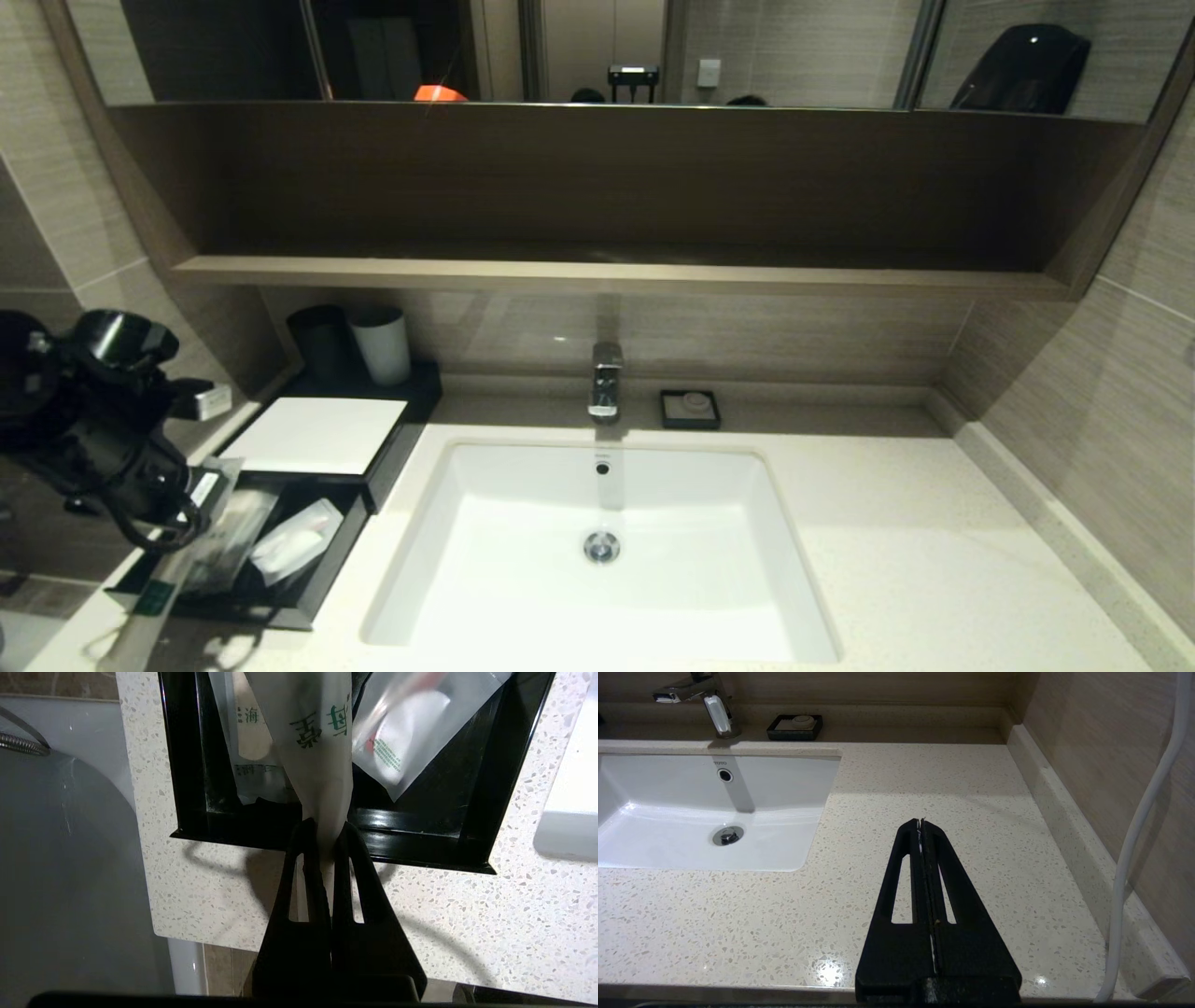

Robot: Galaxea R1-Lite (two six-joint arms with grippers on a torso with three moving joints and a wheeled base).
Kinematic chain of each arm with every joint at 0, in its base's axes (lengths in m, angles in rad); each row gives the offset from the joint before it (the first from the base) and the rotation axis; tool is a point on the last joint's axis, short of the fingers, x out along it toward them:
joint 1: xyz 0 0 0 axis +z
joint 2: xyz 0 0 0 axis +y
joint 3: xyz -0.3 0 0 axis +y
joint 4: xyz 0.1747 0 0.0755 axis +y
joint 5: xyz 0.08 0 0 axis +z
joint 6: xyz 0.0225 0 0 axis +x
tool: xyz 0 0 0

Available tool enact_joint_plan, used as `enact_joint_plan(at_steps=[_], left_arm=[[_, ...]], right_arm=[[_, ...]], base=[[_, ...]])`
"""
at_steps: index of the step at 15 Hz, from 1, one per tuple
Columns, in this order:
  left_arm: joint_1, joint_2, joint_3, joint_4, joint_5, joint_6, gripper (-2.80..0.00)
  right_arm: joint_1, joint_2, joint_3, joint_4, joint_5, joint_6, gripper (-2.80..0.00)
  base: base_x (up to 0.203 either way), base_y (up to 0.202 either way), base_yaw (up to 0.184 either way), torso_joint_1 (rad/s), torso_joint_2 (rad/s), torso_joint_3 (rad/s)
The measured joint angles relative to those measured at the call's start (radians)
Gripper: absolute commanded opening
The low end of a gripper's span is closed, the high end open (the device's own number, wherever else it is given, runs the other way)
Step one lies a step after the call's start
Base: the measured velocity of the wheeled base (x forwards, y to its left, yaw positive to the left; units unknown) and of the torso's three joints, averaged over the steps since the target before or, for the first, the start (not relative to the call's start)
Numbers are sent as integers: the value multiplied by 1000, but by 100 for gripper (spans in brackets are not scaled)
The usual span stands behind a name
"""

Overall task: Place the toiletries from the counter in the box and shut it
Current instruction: Place the bathroom toiletry into the drawer

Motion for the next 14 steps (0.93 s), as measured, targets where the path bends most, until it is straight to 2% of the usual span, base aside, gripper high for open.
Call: enact_joint_plan(at_steps=[7,14], left_arm=[[9,84,-170,263,15,9,-280],[7,183,-219,301,15,11,-280]], right_arm=[[0,0,0,0,0,0,-280],[0,0,0,0,0,0,-280]], base=[[0,0,0,0,0,0],[0,0,0,0,0,0]])
